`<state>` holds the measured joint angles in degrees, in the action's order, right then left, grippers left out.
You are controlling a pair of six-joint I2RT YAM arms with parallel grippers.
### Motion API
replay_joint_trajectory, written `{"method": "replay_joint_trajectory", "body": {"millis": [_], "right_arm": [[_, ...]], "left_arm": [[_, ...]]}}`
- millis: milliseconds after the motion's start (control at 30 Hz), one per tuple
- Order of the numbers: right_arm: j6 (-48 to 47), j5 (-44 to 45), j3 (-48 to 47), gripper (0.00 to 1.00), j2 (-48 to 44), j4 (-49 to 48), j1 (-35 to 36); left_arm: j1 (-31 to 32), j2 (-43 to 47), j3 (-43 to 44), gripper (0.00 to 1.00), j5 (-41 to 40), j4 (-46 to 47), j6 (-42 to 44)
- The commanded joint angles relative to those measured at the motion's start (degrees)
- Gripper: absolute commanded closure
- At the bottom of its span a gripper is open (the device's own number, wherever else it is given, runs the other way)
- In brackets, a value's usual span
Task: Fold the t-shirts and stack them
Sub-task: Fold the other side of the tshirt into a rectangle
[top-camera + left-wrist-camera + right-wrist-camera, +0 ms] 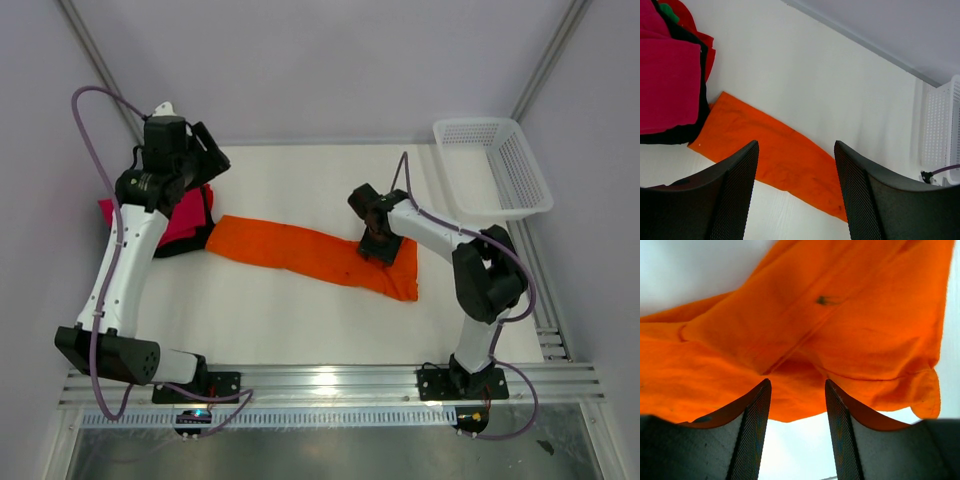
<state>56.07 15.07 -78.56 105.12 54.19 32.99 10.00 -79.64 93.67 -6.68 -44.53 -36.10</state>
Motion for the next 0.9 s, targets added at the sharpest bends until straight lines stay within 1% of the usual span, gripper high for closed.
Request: {"method": "replay_joint_trajectory", "body": {"millis": [0, 167, 300, 367, 533, 733, 833, 867], "right_arm": [[5.3, -4.1, 3.3, 0.48, -3.7, -1.4, -2.7], [8.1, -7.3, 6.7, 0.48, -3.3, -2.8, -4.2], [11.0, -8.1, 7.5, 0.48, -3.0, -3.6, -5.4], [10.6, -9.6, 7.2, 0.48, -2.5, -4.6, -6.9], [7.1, -10.9, 1.8, 0.48, 3.2, -2.3, -10.4], [6.9, -11.8, -4.3, 0.48, 7.7, -0.8, -15.2], [6.2, -12.4, -5.8, 0.48, 8.5, -0.6, -16.2], [4.5, -12.6, -5.8, 0.48, 8.4, -1.3, -16.3]], "left_arm": [[-0.2, 0.8, -0.5, 0.35, -0.5, 0.5, 1.0], [-0.2, 0.9, 0.6, 0.35, -0.2, 0.6, 0.8], [-0.2, 1.3, 2.0, 0.35, 0.3, 0.0, 0.8], [-0.2, 1.7, 2.4, 0.35, 0.3, -0.2, 0.9], [-0.2, 3.4, 4.1, 0.35, 0.0, -0.7, 1.3], [-0.2, 5.1, 7.1, 0.34, -1.4, -2.0, 2.3], [-0.2, 6.3, 7.7, 0.34, -1.6, -2.0, 2.8], [-0.2, 7.1, 7.7, 0.33, -1.4, -1.4, 2.8]]}}
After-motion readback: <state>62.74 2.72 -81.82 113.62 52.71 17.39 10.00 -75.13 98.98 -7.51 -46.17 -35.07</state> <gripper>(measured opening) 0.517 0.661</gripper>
